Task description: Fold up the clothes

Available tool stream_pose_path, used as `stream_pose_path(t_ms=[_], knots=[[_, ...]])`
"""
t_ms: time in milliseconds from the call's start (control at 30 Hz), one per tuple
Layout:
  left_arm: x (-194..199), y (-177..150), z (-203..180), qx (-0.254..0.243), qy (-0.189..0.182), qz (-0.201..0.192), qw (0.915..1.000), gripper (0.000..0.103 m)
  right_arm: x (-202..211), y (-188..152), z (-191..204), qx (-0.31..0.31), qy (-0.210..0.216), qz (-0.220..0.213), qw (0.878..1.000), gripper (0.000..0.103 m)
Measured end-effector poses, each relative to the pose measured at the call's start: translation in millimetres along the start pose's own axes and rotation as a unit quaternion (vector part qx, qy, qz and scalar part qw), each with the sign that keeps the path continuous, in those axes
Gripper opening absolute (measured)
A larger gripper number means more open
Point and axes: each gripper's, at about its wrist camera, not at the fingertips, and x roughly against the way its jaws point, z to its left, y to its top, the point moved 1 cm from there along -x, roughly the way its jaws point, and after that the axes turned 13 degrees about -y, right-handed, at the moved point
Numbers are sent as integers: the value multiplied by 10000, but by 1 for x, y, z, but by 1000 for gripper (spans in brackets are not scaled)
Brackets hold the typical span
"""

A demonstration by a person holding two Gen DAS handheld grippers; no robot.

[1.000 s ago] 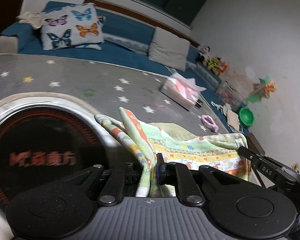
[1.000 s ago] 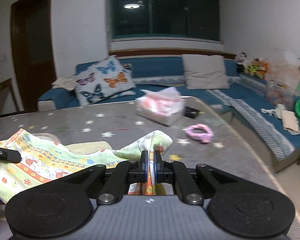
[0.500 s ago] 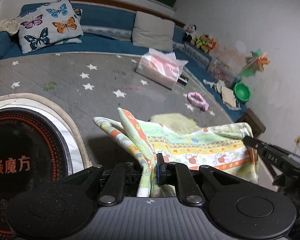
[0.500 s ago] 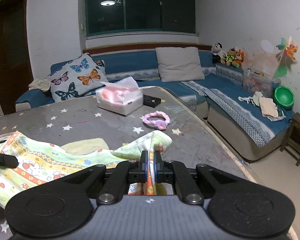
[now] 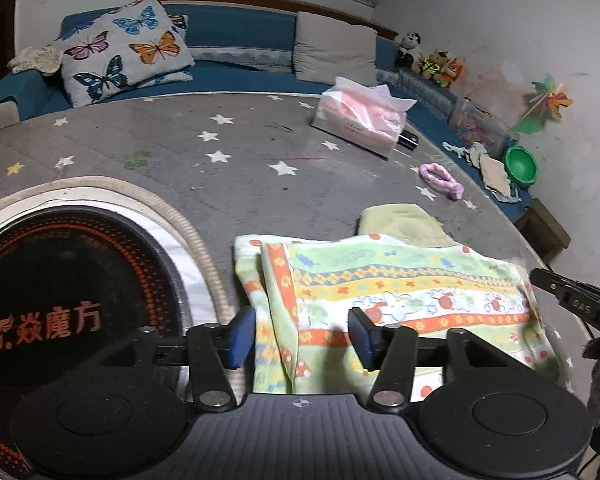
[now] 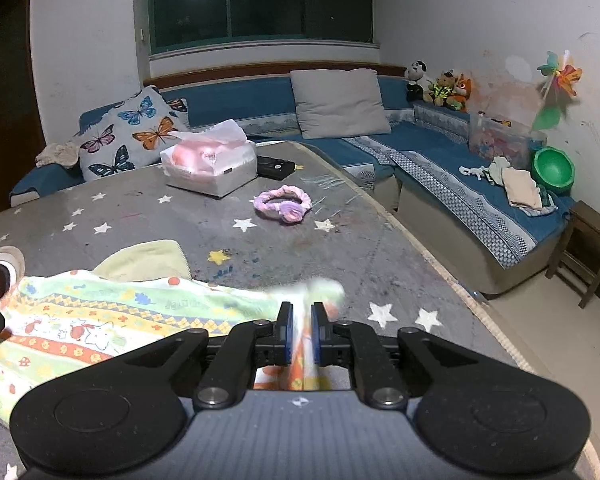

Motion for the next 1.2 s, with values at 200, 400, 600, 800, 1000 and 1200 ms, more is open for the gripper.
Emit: stream_pose_path(t_ms=[200,400,600,800,1000,1200], knots=[[2,-3,-2,-21,94,-22,10000,75,9,1,8,25,153,-14,9999,43],[2,-9,-6,-101,139,3,9999,85,16,-8,28,69,531,85,9985,54],[3,-18,-12,-239,180,30,9995,89,29,-19,56,360,915,112,9951,63],[2,-27,-19,-444,226,92,9987,91,40,-31,74,557,1098,124,9923,69],[3,-36,-19,-496,276,178,9982,94,51,-43,83,673,1179,139,9906,79],[8,-43,-20,-558,287,189,9979,97,63,-52,81,721,1129,98,9909,84]])
